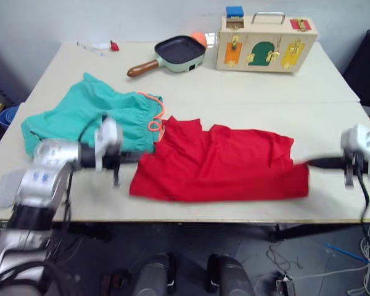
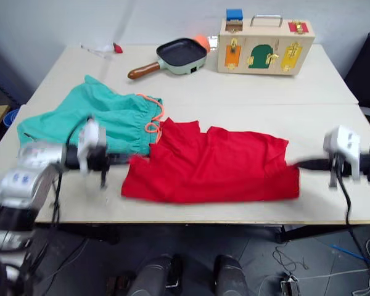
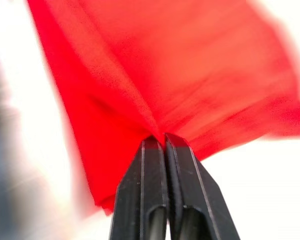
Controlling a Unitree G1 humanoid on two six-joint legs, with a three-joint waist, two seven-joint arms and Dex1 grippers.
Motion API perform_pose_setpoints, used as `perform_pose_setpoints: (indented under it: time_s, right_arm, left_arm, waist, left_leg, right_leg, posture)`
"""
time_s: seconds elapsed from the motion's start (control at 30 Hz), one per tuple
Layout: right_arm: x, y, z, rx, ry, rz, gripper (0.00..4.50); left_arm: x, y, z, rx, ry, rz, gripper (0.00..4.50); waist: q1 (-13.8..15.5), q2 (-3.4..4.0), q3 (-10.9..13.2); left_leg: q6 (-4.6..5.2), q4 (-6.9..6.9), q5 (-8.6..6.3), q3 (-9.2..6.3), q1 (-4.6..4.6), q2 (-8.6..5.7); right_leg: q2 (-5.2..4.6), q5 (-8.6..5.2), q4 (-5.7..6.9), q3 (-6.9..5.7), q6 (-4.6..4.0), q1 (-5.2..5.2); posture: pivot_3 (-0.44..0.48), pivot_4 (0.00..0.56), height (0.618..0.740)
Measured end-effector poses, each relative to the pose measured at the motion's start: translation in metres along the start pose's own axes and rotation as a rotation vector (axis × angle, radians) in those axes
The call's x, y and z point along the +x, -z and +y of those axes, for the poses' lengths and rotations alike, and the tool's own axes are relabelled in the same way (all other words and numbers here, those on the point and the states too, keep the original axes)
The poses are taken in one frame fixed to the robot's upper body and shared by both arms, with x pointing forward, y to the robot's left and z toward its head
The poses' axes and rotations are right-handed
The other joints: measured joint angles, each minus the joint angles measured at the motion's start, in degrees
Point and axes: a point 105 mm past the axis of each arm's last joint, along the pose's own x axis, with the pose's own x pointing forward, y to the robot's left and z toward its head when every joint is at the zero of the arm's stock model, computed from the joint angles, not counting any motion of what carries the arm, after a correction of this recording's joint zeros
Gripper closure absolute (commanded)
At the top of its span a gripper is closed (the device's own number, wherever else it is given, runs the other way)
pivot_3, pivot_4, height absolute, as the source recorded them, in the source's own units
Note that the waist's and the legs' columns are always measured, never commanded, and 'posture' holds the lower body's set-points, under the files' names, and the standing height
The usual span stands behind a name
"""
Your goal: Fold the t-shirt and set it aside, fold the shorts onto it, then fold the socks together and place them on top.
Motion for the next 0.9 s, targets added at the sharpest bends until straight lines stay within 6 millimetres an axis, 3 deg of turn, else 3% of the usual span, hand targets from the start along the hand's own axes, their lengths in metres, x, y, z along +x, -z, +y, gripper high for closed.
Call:
perform_pose_setpoints:
  time_s: [0.07, 0.1, 0.13, 0.2, 0.27, 0.33, 0.43, 0.5, 0.57, 0.7, 0.8, 0.83, 0.9]
  right_arm:
    - [0.002, -0.048, -0.056, -0.070, 0.299, -0.147, 4.48]
    - [-0.004, -0.073, -0.075, -0.119, 0.415, -0.204, 4.48]
    - [-0.015, -0.097, -0.095, -0.168, 0.547, -0.256, 4.48]
    - [-0.037, -0.136, -0.116, -0.266, 0.737, -0.346, 4.48]
    - [-0.054, -0.159, -0.126, -0.336, 0.871, -0.396, 4.48]
    - [-0.059, -0.170, -0.129, -0.390, 0.922, -0.407, 4.48]
    - [-0.060, -0.174, -0.127, -0.458, 0.947, -0.401, 4.48]
    - [-0.054, -0.161, -0.125, -0.452, 0.928, -0.365, 4.48]
    - [-0.040, -0.131, -0.117, -0.440, 0.860, -0.292, 4.48]
    - [-0.012, -0.054, -0.082, -0.396, 0.640, -0.111, 4.48]
    - [-0.002, 0.005, -0.036, -0.376, 0.406, 0.012, 4.48]
    - [-0.003, 0.032, -0.015, -0.335, 0.318, 0.072, 4.48]
    - [-0.005, 0.063, 0.016, -0.285, 0.197, 0.132, 4.48]
  left_arm:
    - [0.013, -0.044, 0.052, 0.109, -0.204, -0.086, 4.50]
    - [0.016, -0.073, 0.069, 0.172, -0.282, -0.150, 4.50]
    - [0.014, -0.105, 0.087, 0.232, -0.387, -0.225, 4.50]
    - [-0.005, -0.161, 0.111, 0.337, -0.564, -0.368, 4.50]
    - [-0.035, -0.207, 0.123, 0.451, -0.721, -0.484, 4.50]
    - [-0.057, -0.233, 0.123, 0.551, -0.795, -0.555, 4.50]
    - [-0.068, -0.247, 0.111, 0.705, -0.770, -0.586, 4.50]
    - [-0.065, -0.237, 0.107, 0.741, -0.714, -0.554, 4.50]
    - [-0.054, -0.205, 0.103, 0.723, -0.623, -0.494, 4.50]
    - [-0.023, -0.098, 0.074, 0.578, -0.360, -0.330, 4.50]
    - [-0.015, -0.037, 0.019, 0.510, -0.129, -0.234, 4.50]
    - [-0.016, -0.016, -0.003, 0.464, -0.050, -0.192, 4.50]
    - [-0.021, 0.009, -0.036, 0.381, 0.055, -0.127, 4.50]
  waist:
    - [-0.2, -0.20, 0.2]
    - [-0.3, -0.22, 0.2]
    - [-0.3, -0.30, 0.3]
    - [-0.4, -0.48, 0.3]
    - [-0.4, -0.52, 0.3]
    - [-0.4, -0.53, 0.3]
    - [-0.2, -0.53, 0.3]
    - [-0.1, -0.55, 0.3]
    - [0.0, -0.55, 0.3]
    - [-0.4, -0.53, 0.4]
    - [-0.8, -0.54, 0.4]
    - [-1.0, -0.54, 0.4]
    - [-1.2, -0.52, 0.4]
  left_leg:
    - [0.07, 0.01, 0.09, 0.15, -0.45, -0.04]
    - [0.11, -0.06, 0.21, 0.16, -0.87, -0.07]
    - [0.07, -0.08, 0.19, 0.15, -0.98, -0.07]
    - [0.03, -0.44, 0.10, 0.15, -1.01, -0.07]
    - [0.10, -0.83, -0.07, 0.24, -0.90, -0.14]
    - [0.25, -0.97, -0.16, 0.39, -0.90, -0.20]
    - [0.44, -1.01, -0.28, 0.68, -0.94, -0.25]
    - [0.51, -0.78, -0.28, 0.96, -1.11, -0.27]
    - [0.68, -0.40, -0.36, 0.95, -0.94, -0.26]
    - [1.11, 0.12, -0.18, 0.88, -1.04, -0.25]
    - [1.16, 0.18, -0.19, 0.96, -0.83, -0.24]
    - [1.15, 0.20, -0.20, 0.98, -0.73, -0.24]
    - [1.14, 0.22, -0.20, 1.00, -0.69, -0.18]
  right_leg:
    - [0.00, 0.07, 0.32, -0.03, 0.08, -0.53]
    - [-0.03, 0.15, 0.32, -0.03, 0.13, -0.95]
    - [-0.01, 0.15, 0.26, -0.09, 0.14, -1.03]
    - [0.01, 0.15, -0.01, -0.19, 0.15, -1.10]
    - [-0.02, 0.12, -0.10, -0.47, 0.20, -1.12]
    - [-0.10, 0.10, -0.21, -0.69, 0.24, -1.23]
    - [-0.15, 0.11, -0.33, -0.87, 0.28, -1.25]
    - [-0.14, 0.21, -0.37, -0.87, 0.47, -1.20]
    - [-0.13, 0.24, -0.48, -0.86, 0.52, -0.72]
    - [-0.16, 0.57, -0.40, -0.30, 0.79, -0.77]
    - [-0.15, 0.78, -0.42, 0.00, 0.86, -0.65]
    - [-0.15, 0.78, -0.38, 0.07, 0.86, -0.61]
    - [-0.15, 0.78, -0.31, 0.11, 0.85, -0.63]
  posture:
    - [0.000, 0.150, 0.740]
    - [0.000, 0.150, 0.740]
    - [0.000, 0.150, 0.740]
    - [0.000, 0.150, 0.740]
    - [0.000, 0.150, 0.740]
    - [0.000, 0.150, 0.740]
    - [0.000, 0.150, 0.740]
    - [0.000, 0.150, 0.740]
    - [0.000, 0.150, 0.740]
    - [0.000, 0.150, 0.740]
    - [0.000, 0.150, 0.740]
    - [0.000, 0.150, 0.740]
    - [0.000, 0.150, 0.740]
